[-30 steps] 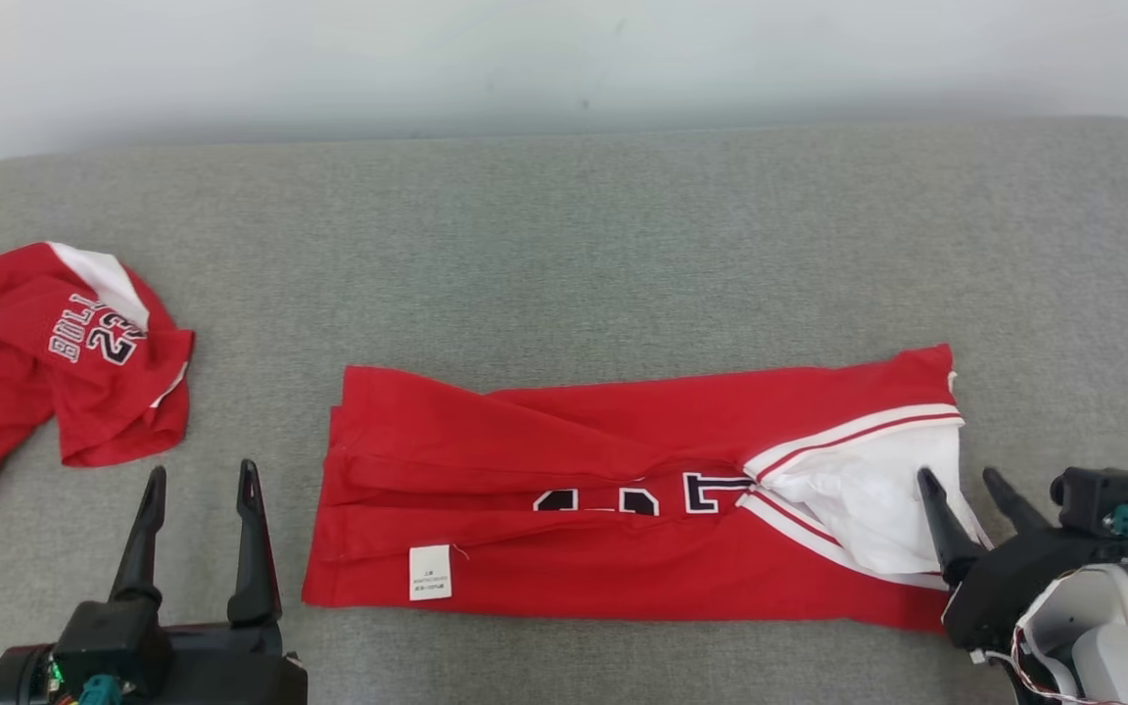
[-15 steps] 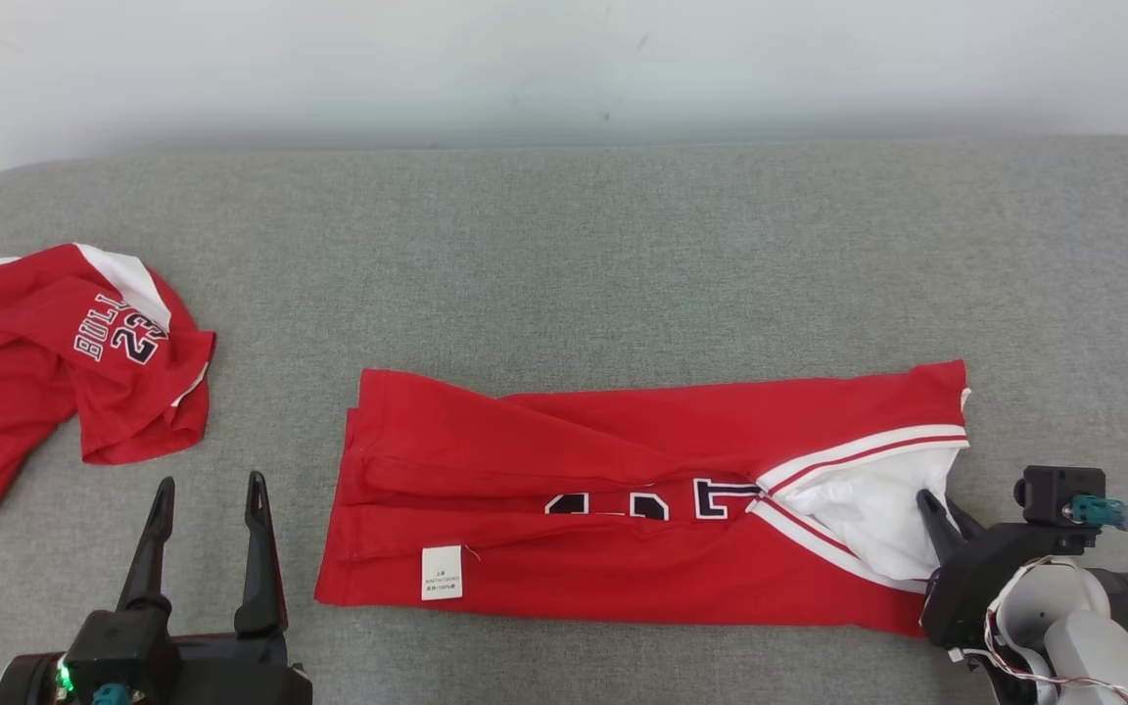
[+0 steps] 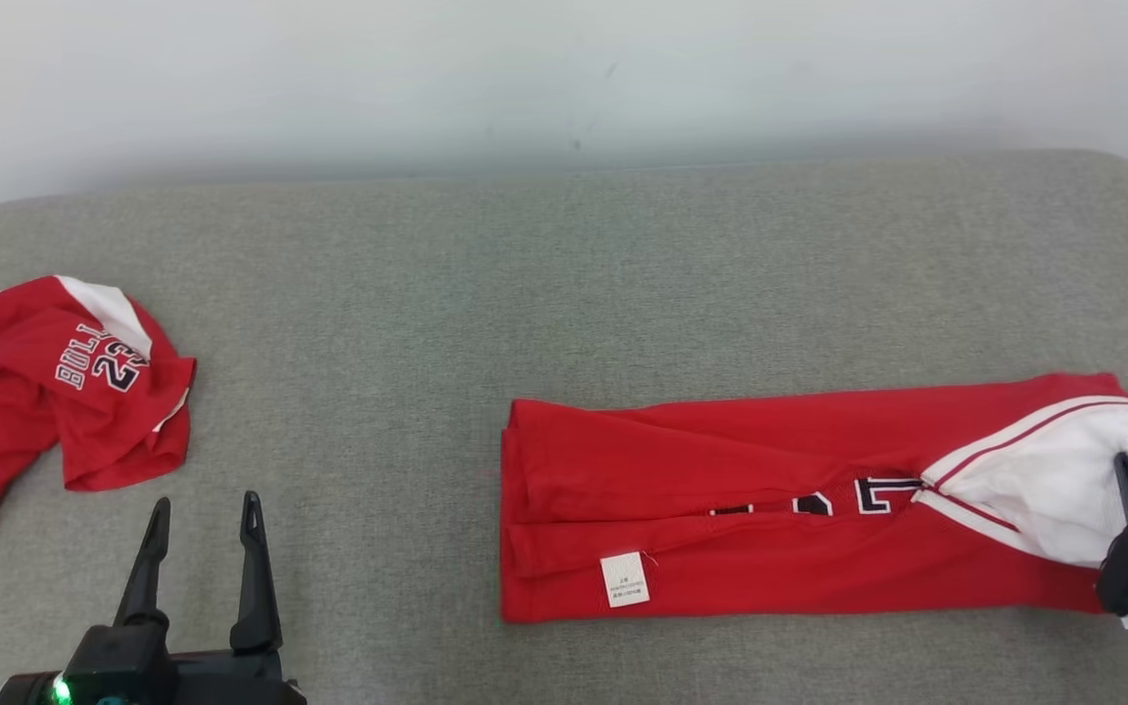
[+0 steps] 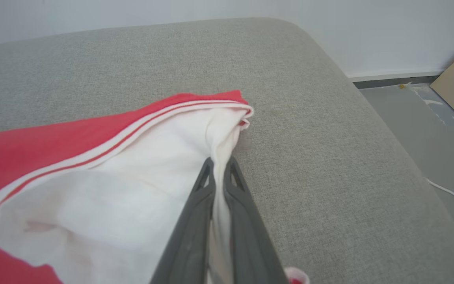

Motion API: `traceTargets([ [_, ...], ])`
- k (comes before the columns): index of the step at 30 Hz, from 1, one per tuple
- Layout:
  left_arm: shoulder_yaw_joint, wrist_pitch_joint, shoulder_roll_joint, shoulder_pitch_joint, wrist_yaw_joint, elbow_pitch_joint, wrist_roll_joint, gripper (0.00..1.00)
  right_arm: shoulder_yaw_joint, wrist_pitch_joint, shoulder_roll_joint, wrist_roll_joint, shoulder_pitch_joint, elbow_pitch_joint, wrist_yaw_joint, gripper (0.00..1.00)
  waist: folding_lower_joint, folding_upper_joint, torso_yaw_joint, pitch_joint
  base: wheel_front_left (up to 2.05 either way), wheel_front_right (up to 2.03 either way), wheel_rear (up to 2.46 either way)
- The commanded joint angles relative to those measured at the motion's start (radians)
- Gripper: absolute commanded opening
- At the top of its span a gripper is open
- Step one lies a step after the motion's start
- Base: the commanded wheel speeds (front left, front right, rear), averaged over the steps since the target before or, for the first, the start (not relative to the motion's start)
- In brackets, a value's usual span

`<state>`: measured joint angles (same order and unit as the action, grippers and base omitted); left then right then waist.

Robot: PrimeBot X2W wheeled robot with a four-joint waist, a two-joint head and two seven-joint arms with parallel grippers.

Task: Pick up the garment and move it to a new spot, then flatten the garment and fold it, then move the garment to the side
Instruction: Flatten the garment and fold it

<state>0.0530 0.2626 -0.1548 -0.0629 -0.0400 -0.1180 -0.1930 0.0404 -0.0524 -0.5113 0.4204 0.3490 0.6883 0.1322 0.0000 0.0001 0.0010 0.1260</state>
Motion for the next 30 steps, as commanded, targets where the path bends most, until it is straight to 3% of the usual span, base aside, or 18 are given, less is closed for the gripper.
traceTargets([
  [1, -0.006, 0.003, 0.006, 0.015, 0.002, -0.001, 0.002, 1.0, -0.002, 0.004, 0.003, -0.011, -0.001, -0.023, -0.002, 0.0, 0.0, -0.0001, -0.009, -0.002, 0.0, 0.0, 0.0],
  [6, -0.019, 0.003, 0.008, 0.028, 0.005, -0.005, 0.004, 1.0, -0.038, -0.005, 0.034, -0.009, -0.011, -0.135, -0.002, 0.0, 0.0, -0.0001, -0.03, -0.01, 0.0, 0.0, 0.0],
  [15, -0.028, 0.003, 0.016, 0.021, 0.016, -0.015, 0.014, 1.0, -0.165, -0.114, 0.141, -0.019, -0.092, -0.547, -0.002, 0.0, 0.0, -0.0001, -0.046, -0.023, 0.0, 0.0, 0.0],
  [19, -0.022, 0.003, 0.021, 0.009, 0.024, -0.02, 0.018, 1.0, -0.239, -0.178, 0.187, -0.017, -0.12, -0.669, -0.002, 0.0, 0.0, -0.0001, -0.033, -0.021, 0.0, 0.0, 0.0],
  [24, -0.018, 0.003, 0.03, -0.002, 0.032, -0.025, 0.023, 1.0, -0.325, -0.223, 0.234, -0.017, -0.086, -0.695, -0.002, 0.0, 0.0, -0.0001, -0.007, -0.012, 0.0, 0.0, 0.0],
  [30, -0.009, 0.003, 0.042, -0.024, 0.039, -0.037, 0.029, 1.0, -0.416, -0.235, 0.305, -0.005, -0.03, -0.604, -0.002, 0.0, 0.0, -0.0001, 0.032, 0.008, 0.0, 0.0, 0.0],
])
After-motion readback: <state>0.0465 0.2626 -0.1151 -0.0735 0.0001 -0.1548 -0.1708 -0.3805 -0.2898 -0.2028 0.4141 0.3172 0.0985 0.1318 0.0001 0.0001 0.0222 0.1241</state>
